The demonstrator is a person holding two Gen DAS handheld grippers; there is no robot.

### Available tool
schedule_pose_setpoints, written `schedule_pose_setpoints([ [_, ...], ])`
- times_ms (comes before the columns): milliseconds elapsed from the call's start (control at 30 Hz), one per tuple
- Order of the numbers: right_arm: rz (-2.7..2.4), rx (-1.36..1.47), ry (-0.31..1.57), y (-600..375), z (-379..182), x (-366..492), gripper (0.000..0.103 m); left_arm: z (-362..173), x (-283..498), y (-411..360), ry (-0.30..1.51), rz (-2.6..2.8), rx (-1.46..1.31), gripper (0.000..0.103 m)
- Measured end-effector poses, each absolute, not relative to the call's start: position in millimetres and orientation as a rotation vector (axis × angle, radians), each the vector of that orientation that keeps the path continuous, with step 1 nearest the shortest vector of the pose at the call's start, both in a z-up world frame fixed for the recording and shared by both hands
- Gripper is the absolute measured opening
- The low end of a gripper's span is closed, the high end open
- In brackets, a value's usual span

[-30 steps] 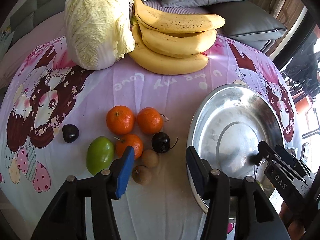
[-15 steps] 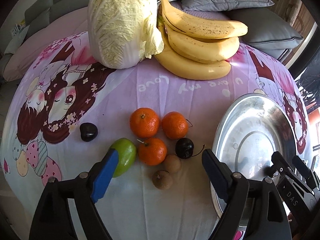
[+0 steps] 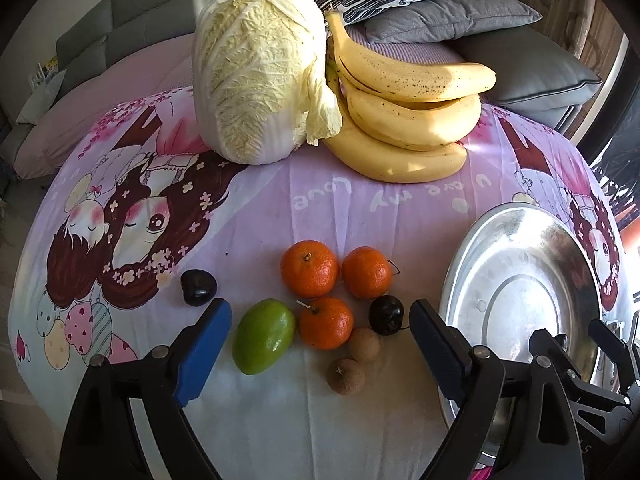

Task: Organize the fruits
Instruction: 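Move both open tools back from the bowl toward the fruit pile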

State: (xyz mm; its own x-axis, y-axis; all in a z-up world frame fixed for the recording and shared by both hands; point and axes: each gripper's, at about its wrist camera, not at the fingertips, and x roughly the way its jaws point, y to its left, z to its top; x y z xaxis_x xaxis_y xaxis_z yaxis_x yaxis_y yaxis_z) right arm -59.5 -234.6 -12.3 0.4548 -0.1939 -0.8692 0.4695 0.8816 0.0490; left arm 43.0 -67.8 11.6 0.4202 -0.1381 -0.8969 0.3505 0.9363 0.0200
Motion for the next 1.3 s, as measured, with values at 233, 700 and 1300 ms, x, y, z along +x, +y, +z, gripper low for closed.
schedule_pose_setpoints([
  [233,-0.406,0.283,1.017,-226,-13,-59,0.102,11,47,-45,1.088,-0.297,0.163,0.096],
  [700,-0.332,0.306,1.011,-205,-12,-53,0.102,10,66,-6,1.107,-0.253,0.052,0.096],
  [1300,-0.191,0.205,1.036,-148,2,-14,0.103,1,76,29,1.153,-0.314,-0.091,0.097],
])
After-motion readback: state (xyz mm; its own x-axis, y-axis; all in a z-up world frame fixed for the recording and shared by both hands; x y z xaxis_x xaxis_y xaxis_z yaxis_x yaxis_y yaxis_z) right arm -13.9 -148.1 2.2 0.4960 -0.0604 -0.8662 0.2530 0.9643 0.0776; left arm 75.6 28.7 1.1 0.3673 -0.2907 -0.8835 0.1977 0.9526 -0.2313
